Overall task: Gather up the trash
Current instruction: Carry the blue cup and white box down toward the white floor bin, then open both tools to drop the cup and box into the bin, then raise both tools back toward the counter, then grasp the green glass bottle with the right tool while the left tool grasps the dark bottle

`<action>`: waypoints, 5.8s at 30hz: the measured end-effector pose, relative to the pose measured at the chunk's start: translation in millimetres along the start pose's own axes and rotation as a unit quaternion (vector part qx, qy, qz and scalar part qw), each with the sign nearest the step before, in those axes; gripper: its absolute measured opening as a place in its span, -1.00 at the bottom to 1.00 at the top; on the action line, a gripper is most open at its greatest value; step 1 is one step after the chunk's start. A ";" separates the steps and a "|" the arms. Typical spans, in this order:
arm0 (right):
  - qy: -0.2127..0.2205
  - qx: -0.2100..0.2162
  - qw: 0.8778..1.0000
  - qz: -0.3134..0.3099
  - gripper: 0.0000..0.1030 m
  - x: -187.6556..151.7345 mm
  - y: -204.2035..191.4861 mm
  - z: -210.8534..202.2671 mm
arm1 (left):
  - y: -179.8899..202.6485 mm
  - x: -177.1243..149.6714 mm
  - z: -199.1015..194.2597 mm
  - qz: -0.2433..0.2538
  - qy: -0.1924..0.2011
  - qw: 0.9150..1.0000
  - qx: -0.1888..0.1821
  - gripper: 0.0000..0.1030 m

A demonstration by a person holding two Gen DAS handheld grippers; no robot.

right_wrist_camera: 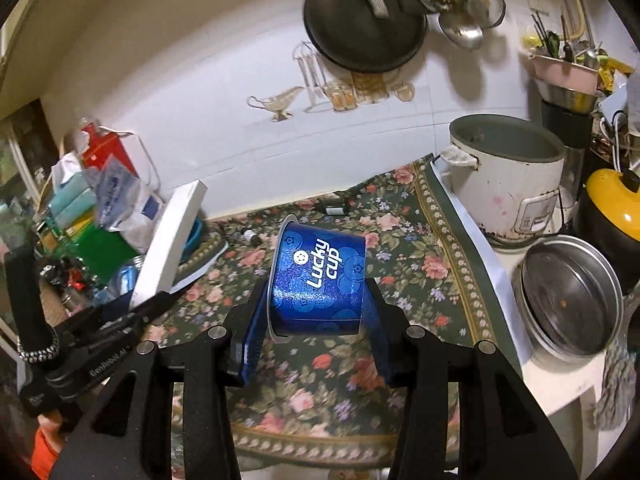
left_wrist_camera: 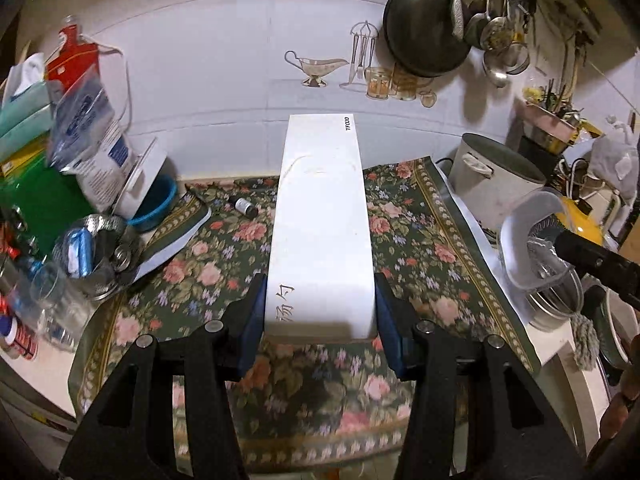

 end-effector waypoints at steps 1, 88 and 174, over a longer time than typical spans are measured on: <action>0.002 -0.002 1.000 0.000 -0.19 -5.3 -4.9 -4.3 | -5.5 -8.0 -8.2 -0.001 0.000 1.000 -0.005 -0.03; -0.266 -0.074 0.961 0.025 0.15 -414.7 82.3 114.6 | 26.7 -463.2 119.9 -0.007 -0.286 0.958 -0.011 0.05; -0.118 -0.062 0.991 0.017 0.42 83.8 54.5 346.7 | -139.8 106.2 383.0 -0.112 -0.164 0.978 0.069 0.45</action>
Point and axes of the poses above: each gripper's, at about its wrist camera, not at the fingertips, and z roughly the way its jaws point, y to its right, x to its top, the point moved 3 cm from there along z, roughly the way its jaws point, and after that the axes turned 2 degrees about x, right-handed, at the moved point
